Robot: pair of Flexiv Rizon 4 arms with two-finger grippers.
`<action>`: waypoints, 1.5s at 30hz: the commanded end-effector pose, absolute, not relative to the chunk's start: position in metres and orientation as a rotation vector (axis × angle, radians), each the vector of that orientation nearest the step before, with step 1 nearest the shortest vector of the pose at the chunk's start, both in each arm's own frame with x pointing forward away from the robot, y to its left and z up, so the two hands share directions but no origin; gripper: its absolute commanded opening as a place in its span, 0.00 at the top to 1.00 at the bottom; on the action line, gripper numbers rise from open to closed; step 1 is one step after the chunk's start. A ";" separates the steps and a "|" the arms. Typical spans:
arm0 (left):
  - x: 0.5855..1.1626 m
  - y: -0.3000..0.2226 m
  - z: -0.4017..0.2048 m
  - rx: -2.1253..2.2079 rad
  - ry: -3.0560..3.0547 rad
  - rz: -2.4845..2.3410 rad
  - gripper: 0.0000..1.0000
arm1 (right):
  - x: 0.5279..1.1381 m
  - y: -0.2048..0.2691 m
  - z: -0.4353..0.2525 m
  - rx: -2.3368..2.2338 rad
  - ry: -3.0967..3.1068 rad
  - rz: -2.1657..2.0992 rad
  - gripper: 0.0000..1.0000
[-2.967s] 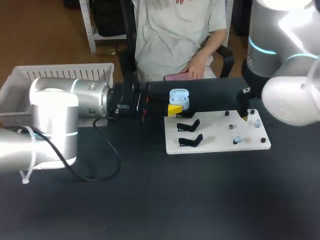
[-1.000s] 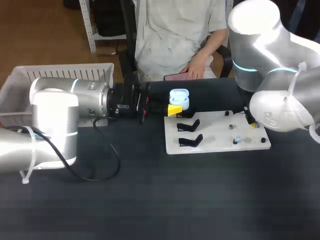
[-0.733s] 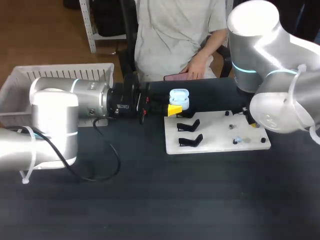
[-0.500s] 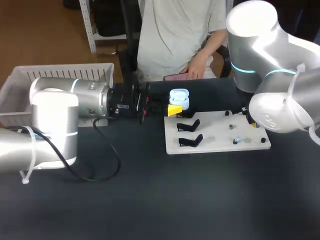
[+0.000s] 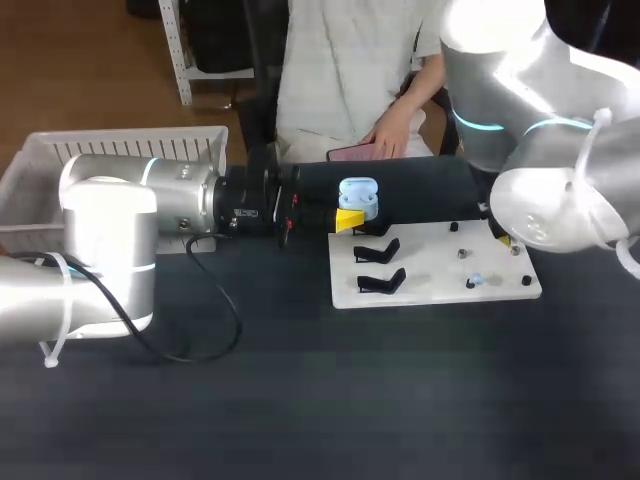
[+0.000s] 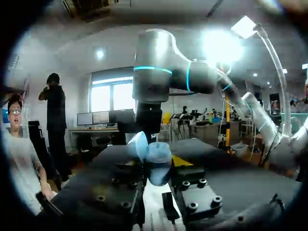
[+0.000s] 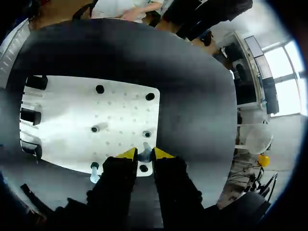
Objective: Pick up each earbud case from the left stands, insert the matching earbuds, close the lid, and place the case in the box.
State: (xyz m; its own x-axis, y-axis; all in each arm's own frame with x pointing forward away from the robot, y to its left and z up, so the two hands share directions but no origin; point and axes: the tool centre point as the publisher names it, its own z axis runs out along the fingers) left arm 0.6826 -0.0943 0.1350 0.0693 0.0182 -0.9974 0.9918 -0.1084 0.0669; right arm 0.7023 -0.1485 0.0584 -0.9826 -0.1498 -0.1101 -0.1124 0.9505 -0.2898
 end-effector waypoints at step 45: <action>0.683 -0.094 0.135 1.336 1.120 -1.226 1.00 | 0.636 0.012 0.210 -0.413 3.004 -0.276 1.00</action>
State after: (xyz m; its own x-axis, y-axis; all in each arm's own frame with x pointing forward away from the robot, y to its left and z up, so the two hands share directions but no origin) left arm 0.6826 -0.0943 0.1350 0.0693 0.0183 -0.9974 0.9918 -0.1085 0.0669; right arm 0.6376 0.0130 0.2094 -0.9586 -0.2764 -0.0685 -0.2592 0.9465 -0.1921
